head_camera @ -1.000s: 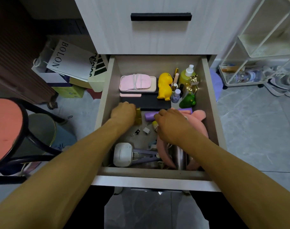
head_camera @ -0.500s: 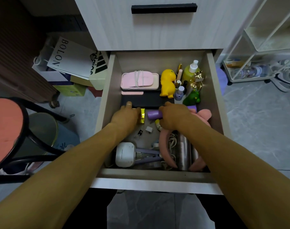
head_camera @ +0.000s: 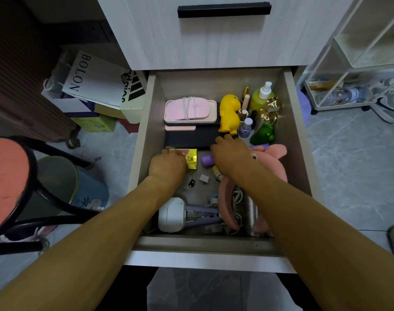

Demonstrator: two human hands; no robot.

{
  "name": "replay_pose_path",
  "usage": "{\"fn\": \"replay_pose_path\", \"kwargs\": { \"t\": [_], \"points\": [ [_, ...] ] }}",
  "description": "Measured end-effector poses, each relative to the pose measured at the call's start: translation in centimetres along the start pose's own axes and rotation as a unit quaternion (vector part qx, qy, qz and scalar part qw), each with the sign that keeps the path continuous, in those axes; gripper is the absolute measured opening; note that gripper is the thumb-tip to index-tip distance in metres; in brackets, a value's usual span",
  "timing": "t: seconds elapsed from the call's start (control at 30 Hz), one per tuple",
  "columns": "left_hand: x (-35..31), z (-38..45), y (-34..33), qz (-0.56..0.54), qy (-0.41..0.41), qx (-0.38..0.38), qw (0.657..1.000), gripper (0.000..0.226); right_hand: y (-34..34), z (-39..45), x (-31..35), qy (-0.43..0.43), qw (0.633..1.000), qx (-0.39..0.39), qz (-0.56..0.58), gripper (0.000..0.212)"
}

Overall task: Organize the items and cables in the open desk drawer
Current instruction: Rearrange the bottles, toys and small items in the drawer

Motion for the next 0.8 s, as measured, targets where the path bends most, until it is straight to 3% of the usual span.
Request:
{"fn": "replay_pose_path", "kwargs": {
  "t": [0.13,0.23,0.37,0.47,0.53,0.63,0.8],
  "points": [
    [0.3,-0.5,-0.3,-0.034,-0.003,-0.005,0.999,0.033,0.2,-0.4,-0.1,0.021,0.998,-0.056,0.018,0.038],
    [0.5,-1.1,0.0,-0.121,-0.009,-0.022,0.992,0.031,0.6,-2.0,-1.0,0.035,0.981,-0.121,0.149,0.049],
    [1.0,-2.0,0.5,-0.33,-0.017,-0.005,0.944,0.035,1.9,-4.4,-2.3,0.091,0.908,-0.223,0.342,0.05],
    [1.4,-3.2,1.4,-0.405,-0.021,-0.015,0.914,0.034,3.8,-5.3,-2.4,0.08,0.858,-0.275,0.426,0.042],
    [1.6,-4.0,2.2,-0.42,-0.035,-0.017,0.907,0.034,5.4,-5.7,-2.0,0.072,0.838,-0.283,0.461,0.031],
    [2.1,-5.4,3.3,-0.417,-0.055,-0.01,0.907,0.031,7.1,-7.0,-1.3,0.077,0.839,-0.269,0.466,0.024],
    [2.8,-7.3,4.2,-0.423,-0.064,-0.019,0.903,0.025,7.5,-9.8,-0.9,0.028,0.863,-0.212,0.458,0.041]
  ]
}}
Point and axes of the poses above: each hand's wrist, its own z-axis towards the middle knuckle, its own y-axis out of the back of the hand, x = y × z, the point moved 2 cm from there along z, towards the middle knuckle, and after that the axes turned 4 degrees about x, right-handed, at the moved point
